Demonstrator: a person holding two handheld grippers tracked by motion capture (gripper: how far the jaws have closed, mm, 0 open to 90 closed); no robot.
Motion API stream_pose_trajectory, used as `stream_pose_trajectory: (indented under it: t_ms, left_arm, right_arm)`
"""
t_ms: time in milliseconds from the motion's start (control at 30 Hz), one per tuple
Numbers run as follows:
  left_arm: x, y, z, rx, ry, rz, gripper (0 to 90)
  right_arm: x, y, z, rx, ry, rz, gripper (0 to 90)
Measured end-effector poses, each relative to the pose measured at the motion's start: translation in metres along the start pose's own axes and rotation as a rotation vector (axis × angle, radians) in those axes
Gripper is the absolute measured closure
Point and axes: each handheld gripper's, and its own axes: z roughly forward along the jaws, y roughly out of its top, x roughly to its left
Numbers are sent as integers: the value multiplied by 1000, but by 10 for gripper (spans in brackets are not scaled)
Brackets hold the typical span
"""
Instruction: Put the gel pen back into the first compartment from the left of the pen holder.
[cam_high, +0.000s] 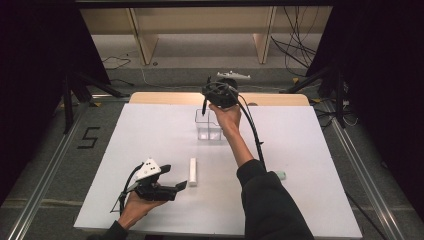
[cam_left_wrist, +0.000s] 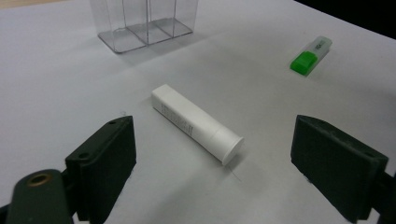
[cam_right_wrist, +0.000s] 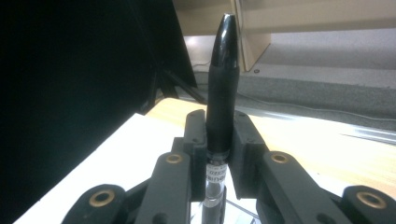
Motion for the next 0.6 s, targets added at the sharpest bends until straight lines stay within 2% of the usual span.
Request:
stream_pose_trajectory:
  t_ms: [533, 567, 600]
  left_arm:
    - [0, -1, 1, 16, 2, -4, 138]
    - [0, -1, 1, 18, 4, -2, 138]
    - [1, -1, 1, 18, 6, -3, 138]
  right_arm:
    - [2, -14, 16, 117, 1, -34, 788]
    - [2, -15, 17, 126, -1, -37, 774]
    - [2, -15, 17, 134, -1, -31, 697]
